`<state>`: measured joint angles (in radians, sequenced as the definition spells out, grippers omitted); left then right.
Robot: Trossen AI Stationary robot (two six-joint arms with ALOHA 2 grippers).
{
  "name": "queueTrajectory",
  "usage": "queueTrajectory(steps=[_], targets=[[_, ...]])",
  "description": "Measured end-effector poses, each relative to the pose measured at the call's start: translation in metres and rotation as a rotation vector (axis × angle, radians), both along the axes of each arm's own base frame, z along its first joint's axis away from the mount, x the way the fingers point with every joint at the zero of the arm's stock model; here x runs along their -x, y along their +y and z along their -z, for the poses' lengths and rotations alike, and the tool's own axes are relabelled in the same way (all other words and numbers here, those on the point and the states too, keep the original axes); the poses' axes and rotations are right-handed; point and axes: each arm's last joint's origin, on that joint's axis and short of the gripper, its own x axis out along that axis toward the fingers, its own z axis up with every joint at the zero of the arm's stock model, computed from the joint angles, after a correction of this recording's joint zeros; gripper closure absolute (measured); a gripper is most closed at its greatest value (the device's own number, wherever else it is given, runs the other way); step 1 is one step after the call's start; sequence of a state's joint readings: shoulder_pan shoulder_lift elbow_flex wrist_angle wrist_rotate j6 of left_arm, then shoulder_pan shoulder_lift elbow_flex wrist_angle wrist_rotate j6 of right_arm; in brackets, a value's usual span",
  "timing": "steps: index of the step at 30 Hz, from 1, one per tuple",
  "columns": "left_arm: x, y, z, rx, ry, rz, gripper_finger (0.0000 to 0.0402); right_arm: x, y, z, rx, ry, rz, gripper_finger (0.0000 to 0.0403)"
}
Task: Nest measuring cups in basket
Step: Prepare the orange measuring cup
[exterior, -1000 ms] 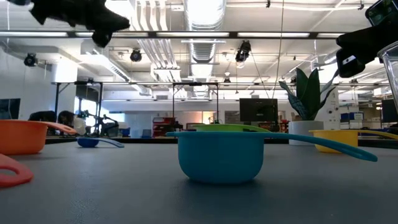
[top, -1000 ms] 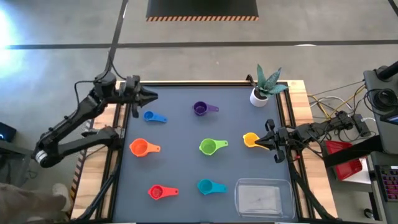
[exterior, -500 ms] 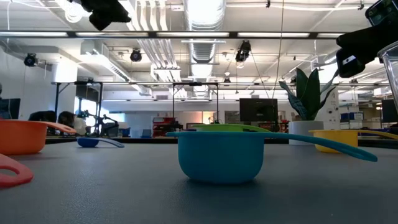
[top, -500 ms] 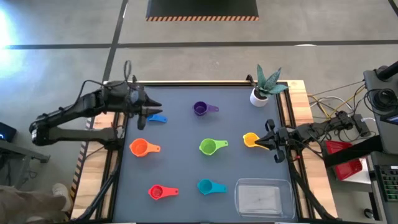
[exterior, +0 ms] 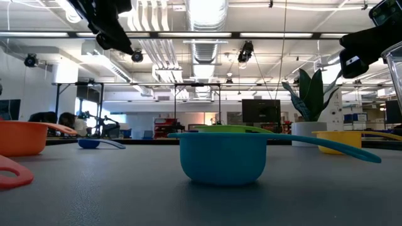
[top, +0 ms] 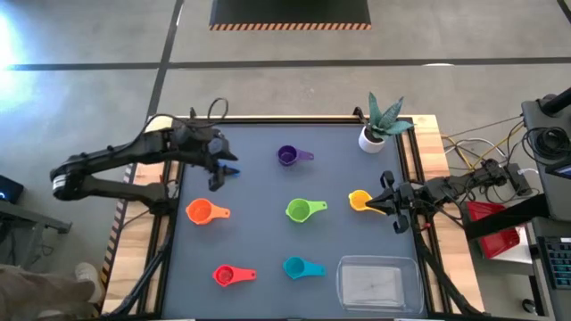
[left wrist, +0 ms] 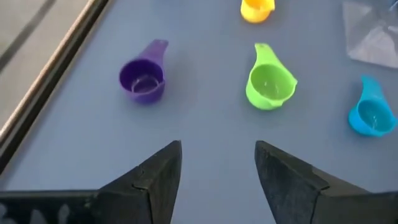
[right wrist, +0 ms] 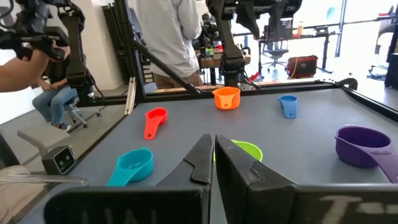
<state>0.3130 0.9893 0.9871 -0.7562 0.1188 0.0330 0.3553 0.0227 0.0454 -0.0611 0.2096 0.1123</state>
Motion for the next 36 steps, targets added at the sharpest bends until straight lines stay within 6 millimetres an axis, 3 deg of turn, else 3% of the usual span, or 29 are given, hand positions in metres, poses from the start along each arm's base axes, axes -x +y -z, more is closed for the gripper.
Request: queueTrajectory(steps=[14, 36], targets=[[-0.004, 0.001, 0.017, 0.08, 0.157, -0.031, 0.0215, 0.0, 0.0, 0.0, 0.0, 0.0, 0.0, 0.0394], [-0.002, 0.0, 0.018, 0.056, 0.176, 0.037, 0.0215, 0.0, 0.0, 0.0, 0.0, 0.0, 0.0, 0.0394]])
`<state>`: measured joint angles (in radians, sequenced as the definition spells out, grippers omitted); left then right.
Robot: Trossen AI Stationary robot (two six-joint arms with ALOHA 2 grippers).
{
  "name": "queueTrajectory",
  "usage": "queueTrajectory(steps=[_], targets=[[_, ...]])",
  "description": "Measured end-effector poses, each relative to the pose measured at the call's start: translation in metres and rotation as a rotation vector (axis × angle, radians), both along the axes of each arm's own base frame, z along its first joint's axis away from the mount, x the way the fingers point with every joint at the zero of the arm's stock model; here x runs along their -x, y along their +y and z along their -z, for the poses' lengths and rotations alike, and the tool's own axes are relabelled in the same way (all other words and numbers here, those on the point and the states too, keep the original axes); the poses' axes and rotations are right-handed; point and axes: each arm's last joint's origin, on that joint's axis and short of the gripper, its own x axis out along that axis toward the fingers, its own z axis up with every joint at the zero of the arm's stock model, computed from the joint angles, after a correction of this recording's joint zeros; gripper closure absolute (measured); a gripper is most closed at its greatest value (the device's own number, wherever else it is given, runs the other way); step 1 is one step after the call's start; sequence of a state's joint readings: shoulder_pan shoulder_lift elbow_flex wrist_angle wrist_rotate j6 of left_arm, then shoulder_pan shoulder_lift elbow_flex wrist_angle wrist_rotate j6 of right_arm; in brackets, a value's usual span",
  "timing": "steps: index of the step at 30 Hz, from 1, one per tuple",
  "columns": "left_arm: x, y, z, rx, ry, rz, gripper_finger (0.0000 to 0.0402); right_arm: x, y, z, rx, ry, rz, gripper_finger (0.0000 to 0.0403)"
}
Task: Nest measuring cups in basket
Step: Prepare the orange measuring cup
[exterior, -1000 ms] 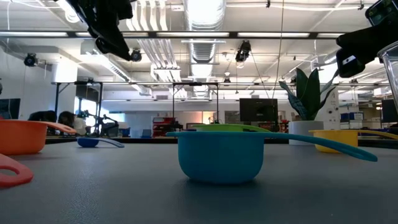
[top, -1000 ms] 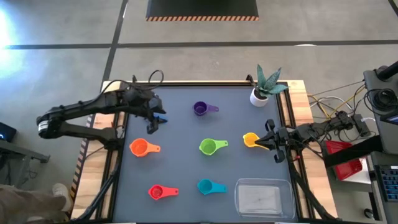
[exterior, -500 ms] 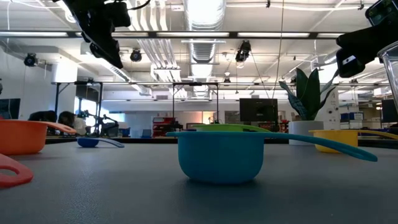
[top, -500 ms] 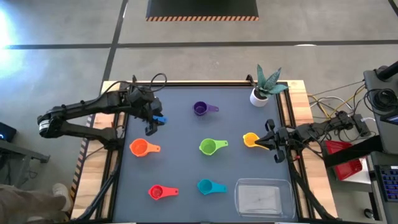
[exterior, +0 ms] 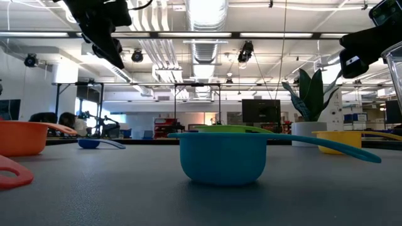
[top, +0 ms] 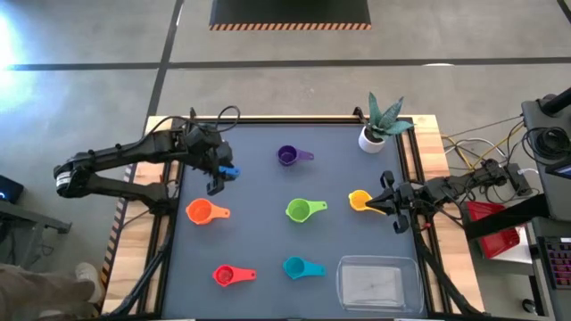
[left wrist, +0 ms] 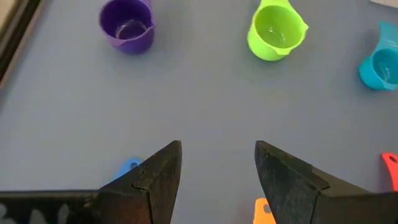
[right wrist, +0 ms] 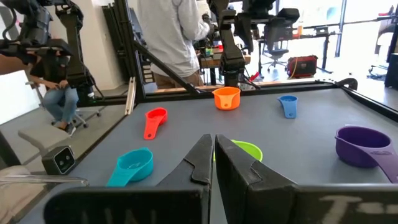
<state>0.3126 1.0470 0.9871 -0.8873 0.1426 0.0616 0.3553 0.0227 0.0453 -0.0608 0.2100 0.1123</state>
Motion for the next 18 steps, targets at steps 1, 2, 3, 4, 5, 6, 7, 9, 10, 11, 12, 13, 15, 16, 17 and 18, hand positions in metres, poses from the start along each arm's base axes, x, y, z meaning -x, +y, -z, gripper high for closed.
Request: queueTrajectory(steps=[1, 2, 3, 4, 5, 6, 7, 9, 10, 11, 12, 13, 15, 16, 17, 18], targets=[[0.0, 0.0, 0.0, 0.002, 0.001, 0.008, 0.0215, 0.0, 0.0, 0.0, 0.0, 0.0, 0.0, 0.0394], [-0.001, 0.0, 0.001, 0.004, 0.003, 0.012, 0.0215, 0.0, 0.0, 0.0, 0.0, 0.0, 0.0, 0.0394], [-0.002, 0.0, 0.002, 0.011, 0.01, 0.015, 0.0215, 0.0, 0.0, 0.0, 0.0, 0.0, 0.0, 0.0394], [-0.003, 0.0, 0.004, 0.021, 0.019, 0.019, 0.0215, 0.0, 0.0, 0.0, 0.0, 0.0, 0.0, 0.0394], [-0.004, 0.0, 0.005, 0.032, 0.032, 0.022, 0.0215, 0.0, 0.0, 0.0, 0.0, 0.0, 0.0, 0.0394], [-0.006, 0.0, 0.008, 0.043, 0.049, 0.026, 0.0215, 0.0, 0.0, 0.0, 0.0, 0.0, 0.0, 0.0394], [-0.007, 0.0, 0.01, 0.052, 0.07, 0.031, 0.0215, 0.0, 0.0, 0.0, 0.0, 0.0, 0.0, 0.0394], [-0.01, -0.002, 0.016, 0.073, 0.12, 0.04, 0.0215, 0.0, 0.0, 0.0, 0.0, 0.0, 0.0, 0.0394], [-0.012, -0.003, 0.02, 0.083, 0.152, 0.048, 0.0215, 0.0, 0.0, 0.0, 0.0, 0.0, 0.0, 0.0394], [-0.013, -0.005, 0.023, 0.093, 0.185, 0.057, 0.0215, 0.0, 0.0, 0.0, 0.0, 0.0, 0.0, 0.0394], [-0.014, -0.007, 0.027, 0.102, 0.219, 0.067, 0.0215, 0.0, 0.0, 0.0, 0.0, 0.0, 0.0, 0.0394], [-0.015, -0.01, 0.03, 0.109, 0.251, 0.08, 0.0215, 0.0, 0.0, 0.0, 0.0, 0.0, 0.0, 0.0394], [-0.018, -0.015, 0.034, 0.112, 0.284, 0.106, 0.0215, 0.0, 0.0, 0.0, 0.0, 0.0, 0.0, 0.0394], [-0.02, -0.017, 0.035, 0.101, 0.291, 0.116, 0.0215, 0.0, 0.0, 0.0, 0.0, 0.0, 0.0, 0.0394], [-0.022, -0.019, 0.036, 0.085, 0.294, 0.125, 0.0215, 0.0, 0.0, 0.0, 0.0, 0.0, 0.0, 0.0394], [-0.023, -0.021, 0.036, 0.066, 0.294, 0.135, 0.0215, 0.0, 0.0, 0.0, 0.0, 0.0, 0.0, 0.0394]])
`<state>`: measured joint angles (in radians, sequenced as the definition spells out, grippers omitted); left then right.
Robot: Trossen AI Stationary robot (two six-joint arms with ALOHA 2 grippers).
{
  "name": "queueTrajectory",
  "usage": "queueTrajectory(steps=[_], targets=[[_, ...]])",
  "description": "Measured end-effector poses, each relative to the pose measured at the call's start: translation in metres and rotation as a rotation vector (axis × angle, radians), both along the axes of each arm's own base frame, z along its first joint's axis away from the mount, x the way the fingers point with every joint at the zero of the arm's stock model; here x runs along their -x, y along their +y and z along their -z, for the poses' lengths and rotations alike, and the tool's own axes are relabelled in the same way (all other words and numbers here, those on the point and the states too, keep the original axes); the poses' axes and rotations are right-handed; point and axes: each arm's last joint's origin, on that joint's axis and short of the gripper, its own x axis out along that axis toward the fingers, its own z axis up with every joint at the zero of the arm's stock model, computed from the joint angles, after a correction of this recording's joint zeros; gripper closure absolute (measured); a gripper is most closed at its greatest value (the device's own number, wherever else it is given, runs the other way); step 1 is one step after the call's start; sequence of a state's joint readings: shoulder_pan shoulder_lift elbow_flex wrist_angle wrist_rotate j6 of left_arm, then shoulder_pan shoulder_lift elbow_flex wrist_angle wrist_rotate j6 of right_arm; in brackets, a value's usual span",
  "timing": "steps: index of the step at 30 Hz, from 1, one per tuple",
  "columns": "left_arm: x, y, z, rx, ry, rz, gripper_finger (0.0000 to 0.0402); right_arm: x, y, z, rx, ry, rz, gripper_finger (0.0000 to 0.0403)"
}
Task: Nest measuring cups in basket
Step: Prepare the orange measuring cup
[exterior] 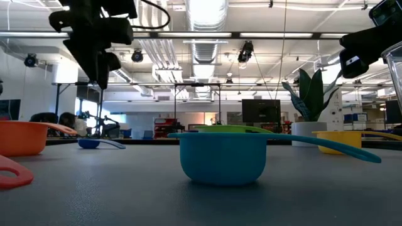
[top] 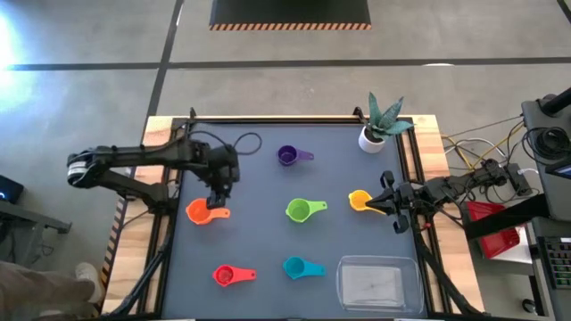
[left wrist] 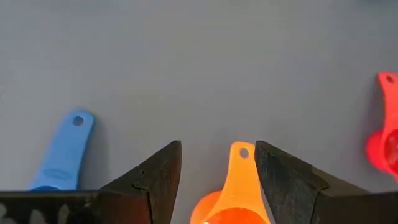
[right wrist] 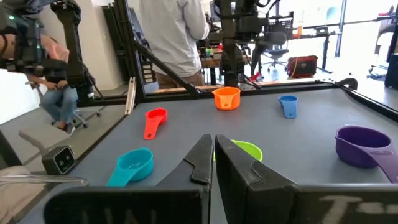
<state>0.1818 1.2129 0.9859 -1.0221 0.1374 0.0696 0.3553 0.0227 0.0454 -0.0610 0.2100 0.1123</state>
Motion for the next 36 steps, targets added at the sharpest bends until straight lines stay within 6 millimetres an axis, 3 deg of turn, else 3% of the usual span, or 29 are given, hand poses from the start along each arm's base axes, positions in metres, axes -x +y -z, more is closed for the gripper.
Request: queueTrajectory(steps=[10, 27, 36], targets=[[-0.001, -0.005, -0.006, -0.048, -0.06, 0.011, 0.0215, 0.0, 0.0, 0.0, 0.0, 0.0, 0.0, 0.0394], [0.028, -0.011, -0.038, -0.029, -0.254, -0.082, 0.0215, 0.0, 0.0, 0.0, 0.0, 0.0, 0.0, 0.0394], [0.045, -0.013, -0.019, -0.013, -0.366, -0.128, 0.0215, 0.0, 0.0, 0.0, 0.0, 0.0, 0.0, 0.0394]])
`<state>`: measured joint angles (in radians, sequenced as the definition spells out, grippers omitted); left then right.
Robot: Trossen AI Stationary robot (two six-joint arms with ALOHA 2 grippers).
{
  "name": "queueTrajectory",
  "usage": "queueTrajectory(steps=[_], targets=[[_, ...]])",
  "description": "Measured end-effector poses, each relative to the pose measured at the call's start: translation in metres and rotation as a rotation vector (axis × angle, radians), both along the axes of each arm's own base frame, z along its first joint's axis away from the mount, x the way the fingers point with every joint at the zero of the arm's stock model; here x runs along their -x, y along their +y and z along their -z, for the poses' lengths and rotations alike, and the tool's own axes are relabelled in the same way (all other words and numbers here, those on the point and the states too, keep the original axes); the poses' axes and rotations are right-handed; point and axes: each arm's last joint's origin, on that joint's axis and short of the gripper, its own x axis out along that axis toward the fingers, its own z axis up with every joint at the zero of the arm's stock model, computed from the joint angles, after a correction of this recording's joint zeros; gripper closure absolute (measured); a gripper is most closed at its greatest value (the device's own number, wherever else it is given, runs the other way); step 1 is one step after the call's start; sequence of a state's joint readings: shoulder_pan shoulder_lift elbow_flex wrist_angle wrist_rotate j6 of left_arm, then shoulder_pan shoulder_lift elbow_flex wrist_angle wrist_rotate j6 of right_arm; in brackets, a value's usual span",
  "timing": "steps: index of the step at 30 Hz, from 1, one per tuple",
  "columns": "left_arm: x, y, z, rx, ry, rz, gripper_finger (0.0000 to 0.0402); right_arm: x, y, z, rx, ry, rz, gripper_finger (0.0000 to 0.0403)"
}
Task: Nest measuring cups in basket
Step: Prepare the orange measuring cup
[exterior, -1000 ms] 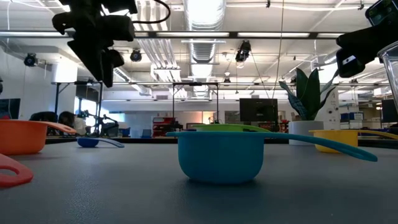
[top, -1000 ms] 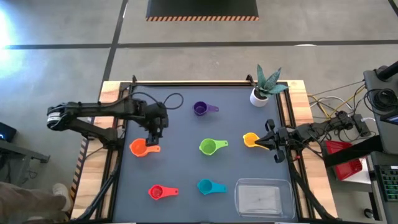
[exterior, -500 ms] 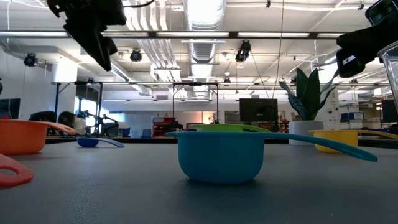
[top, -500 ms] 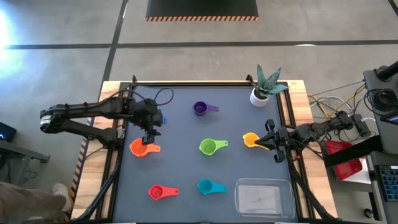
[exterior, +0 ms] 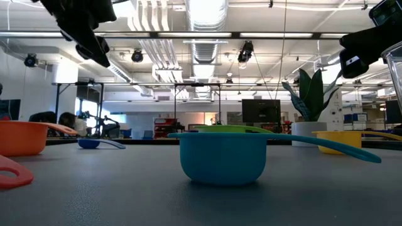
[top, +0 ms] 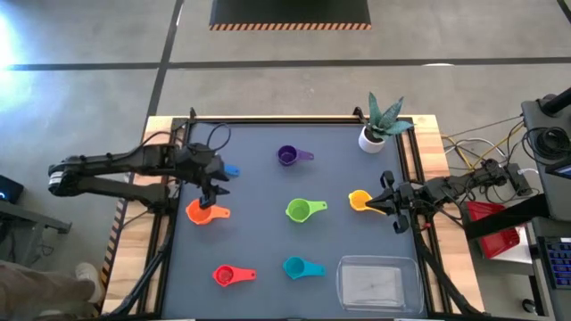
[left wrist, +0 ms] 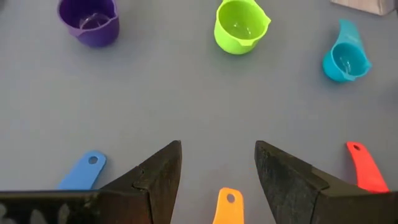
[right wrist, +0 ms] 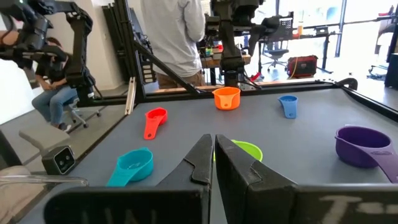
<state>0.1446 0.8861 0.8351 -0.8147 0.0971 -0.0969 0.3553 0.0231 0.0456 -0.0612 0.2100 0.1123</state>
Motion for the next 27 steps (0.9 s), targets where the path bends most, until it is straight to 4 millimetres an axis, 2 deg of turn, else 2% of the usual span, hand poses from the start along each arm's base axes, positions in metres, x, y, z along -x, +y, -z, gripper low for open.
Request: queueTrajectory(steps=[7, 27], targets=[[0.011, -0.002, 0.018, 0.01, -0.008, -0.013, 0.0215, 0.0, 0.0, 0.0, 0.0, -0.001, 0.0, 0.0394], [0.011, -0.003, 0.022, 0.038, -0.019, 0.001, 0.0215, 0.0, 0.0, 0.0, 0.0, 0.0, 0.0, 0.0394]])
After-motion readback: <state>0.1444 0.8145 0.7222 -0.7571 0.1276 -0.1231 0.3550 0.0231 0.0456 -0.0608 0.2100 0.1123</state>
